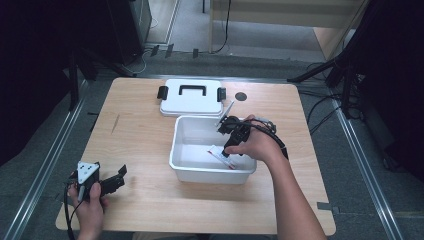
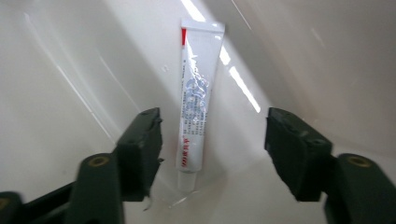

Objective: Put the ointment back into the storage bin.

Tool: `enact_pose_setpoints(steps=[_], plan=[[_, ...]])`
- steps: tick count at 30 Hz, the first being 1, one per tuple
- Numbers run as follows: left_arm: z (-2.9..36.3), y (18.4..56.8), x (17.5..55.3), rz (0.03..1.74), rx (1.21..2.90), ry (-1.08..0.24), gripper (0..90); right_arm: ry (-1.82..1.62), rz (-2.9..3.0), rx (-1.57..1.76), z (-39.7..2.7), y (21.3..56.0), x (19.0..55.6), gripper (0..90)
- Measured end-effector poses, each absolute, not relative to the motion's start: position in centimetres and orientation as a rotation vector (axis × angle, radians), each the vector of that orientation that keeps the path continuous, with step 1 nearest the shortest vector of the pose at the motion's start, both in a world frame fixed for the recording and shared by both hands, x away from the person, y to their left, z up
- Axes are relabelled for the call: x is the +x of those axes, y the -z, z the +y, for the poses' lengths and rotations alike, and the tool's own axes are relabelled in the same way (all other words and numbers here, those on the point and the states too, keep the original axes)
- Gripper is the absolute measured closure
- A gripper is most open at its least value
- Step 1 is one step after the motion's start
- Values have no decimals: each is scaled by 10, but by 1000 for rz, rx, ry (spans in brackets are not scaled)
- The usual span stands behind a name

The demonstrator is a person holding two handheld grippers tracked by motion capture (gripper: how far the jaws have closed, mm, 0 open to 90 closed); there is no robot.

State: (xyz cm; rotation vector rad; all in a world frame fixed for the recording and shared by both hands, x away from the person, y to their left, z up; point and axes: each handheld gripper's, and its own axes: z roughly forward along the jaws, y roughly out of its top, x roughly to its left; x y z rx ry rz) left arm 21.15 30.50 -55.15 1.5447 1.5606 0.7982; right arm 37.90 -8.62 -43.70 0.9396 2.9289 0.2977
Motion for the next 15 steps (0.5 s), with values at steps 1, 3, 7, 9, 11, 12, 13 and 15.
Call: enact_pose_setpoints(steps=[1,3,7,9,11,12,13,15], plan=[[305,551,211,1561,1545,-798,70,-304,2925,940,-86,433,377,308],[305,552,212,1561,1545,-798,70,-324,2905,920,-87,422,373,224],[305,552,211,1560,1545,-801,70,-329,2815,954,-89,402,365,104],[305,552,211,1560,1545,-801,70,-341,2800,970,-91,397,364,56],[304,552,212,1560,1540,-802,70,-367,2781,1028,-94,387,362,0],[305,552,212,1559,1542,-802,70,-380,2775,1043,-96,382,362,0],[305,552,212,1559,1542,-801,70,-401,2751,1056,-102,374,360,0],[305,552,212,1559,1542,-801,70,-419,2728,1070,-109,369,358,0]])
